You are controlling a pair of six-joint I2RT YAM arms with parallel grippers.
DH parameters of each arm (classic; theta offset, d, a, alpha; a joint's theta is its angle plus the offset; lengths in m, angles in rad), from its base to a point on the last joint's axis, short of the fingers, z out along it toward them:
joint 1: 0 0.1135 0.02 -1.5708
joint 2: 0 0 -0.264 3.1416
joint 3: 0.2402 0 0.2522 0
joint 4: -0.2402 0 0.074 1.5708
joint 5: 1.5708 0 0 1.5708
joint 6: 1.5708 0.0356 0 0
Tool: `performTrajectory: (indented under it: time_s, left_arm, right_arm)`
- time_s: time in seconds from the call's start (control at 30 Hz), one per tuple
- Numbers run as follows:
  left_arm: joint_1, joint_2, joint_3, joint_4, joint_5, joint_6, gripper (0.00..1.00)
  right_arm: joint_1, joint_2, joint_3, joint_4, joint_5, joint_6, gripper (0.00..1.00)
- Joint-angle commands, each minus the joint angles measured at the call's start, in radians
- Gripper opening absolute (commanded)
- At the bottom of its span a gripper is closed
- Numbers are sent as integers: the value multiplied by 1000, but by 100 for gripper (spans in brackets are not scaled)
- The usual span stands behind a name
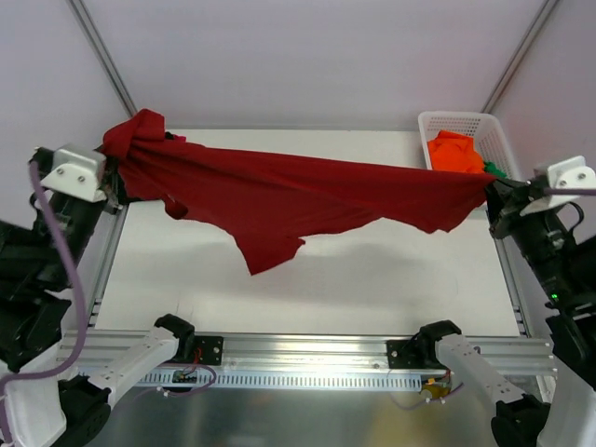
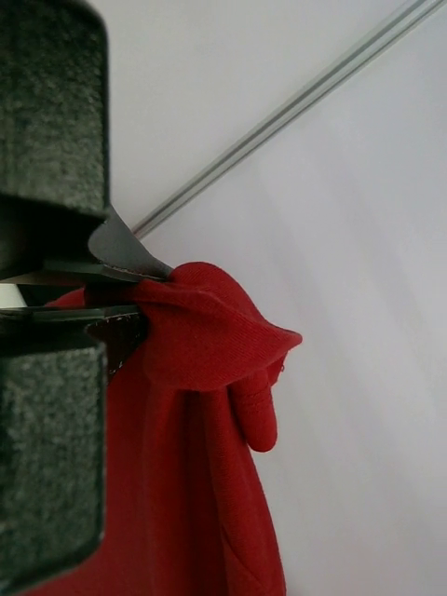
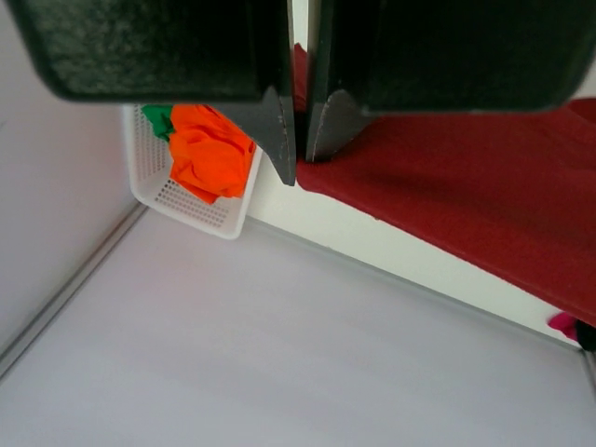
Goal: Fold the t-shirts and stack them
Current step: Flatten the tshirt out
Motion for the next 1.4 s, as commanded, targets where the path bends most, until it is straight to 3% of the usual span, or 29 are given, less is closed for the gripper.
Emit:
performTrajectory:
  time_s: [0.0, 0.2, 0.33, 0.47, 0.6, 0.73, 1.03, 1.37]
  left_arm:
    - [14, -27, 100, -22, 30, -54, 0]
    - [52, -4, 273, -154, 149, -126, 0]
    - [58, 61, 405, -243, 162, -143, 0]
    - [60, 149, 422, -289, 159, -121, 0]
    - [58, 228, 342, -299, 129, -80, 0]
    - [58, 312, 182, -283, 143, -62, 0]
    - [67, 464, -193, -18, 39, 15, 0]
    - [118, 614, -333, 214, 19, 6, 0]
  right_arm:
    - [-43, -57, 64, -23, -115, 35, 0]
    - [-69, -90, 96, -43, -281, 81, 0]
    - [-78, -84, 130, -51, -303, 104, 0]
    - [-77, -39, 143, -62, -271, 110, 0]
    - [-78, 49, 147, -121, -219, 83, 0]
    - [-78, 159, 14, -129, -211, 54, 0]
    - [-80, 381, -313, 110, -99, -41, 0]
    - [-107, 619, -432, 329, 41, -74, 0]
